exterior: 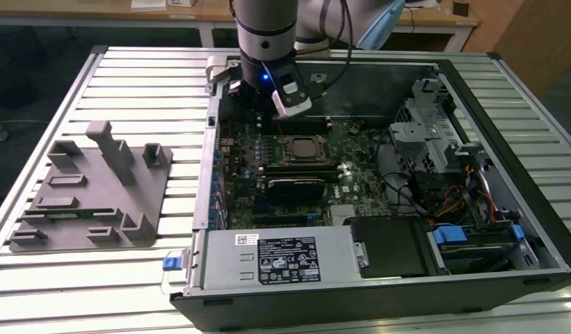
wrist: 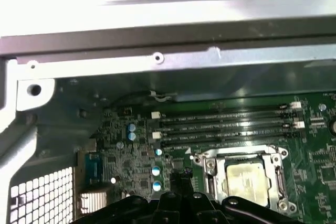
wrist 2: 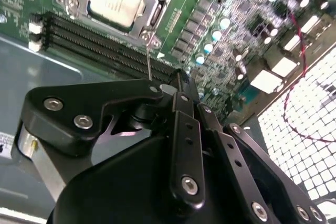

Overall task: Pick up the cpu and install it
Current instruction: 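Install the first cpu locking lever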

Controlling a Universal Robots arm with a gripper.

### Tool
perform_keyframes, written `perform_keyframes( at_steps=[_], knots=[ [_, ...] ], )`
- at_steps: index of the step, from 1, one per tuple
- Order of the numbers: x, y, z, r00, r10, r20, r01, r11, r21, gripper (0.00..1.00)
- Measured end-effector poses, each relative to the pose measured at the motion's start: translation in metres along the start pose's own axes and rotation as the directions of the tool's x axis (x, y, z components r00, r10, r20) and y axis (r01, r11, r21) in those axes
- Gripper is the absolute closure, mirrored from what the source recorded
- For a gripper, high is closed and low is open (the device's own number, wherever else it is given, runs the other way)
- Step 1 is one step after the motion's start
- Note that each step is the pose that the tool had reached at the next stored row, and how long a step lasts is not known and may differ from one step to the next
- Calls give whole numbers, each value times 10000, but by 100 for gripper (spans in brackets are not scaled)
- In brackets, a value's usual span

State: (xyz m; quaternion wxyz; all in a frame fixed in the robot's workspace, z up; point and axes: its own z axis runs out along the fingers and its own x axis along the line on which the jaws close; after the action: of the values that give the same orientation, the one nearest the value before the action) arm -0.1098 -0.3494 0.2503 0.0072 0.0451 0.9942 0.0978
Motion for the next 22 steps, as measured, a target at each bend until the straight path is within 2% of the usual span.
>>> perform_keyframes(
  at_steps=[6,9,16,22],
  knots=[
    [14,-2,0,10000,12,-56,-16,9980,-632,89],
    [19,-3,-1,10000,17,-81,-24,9959,-904,89],
    [12,-3,0,10000,16,-85,-24,9955,-942,89],
    [-84,6,4,10000,17,-87,-25,9955,-943,89]
  ],
)
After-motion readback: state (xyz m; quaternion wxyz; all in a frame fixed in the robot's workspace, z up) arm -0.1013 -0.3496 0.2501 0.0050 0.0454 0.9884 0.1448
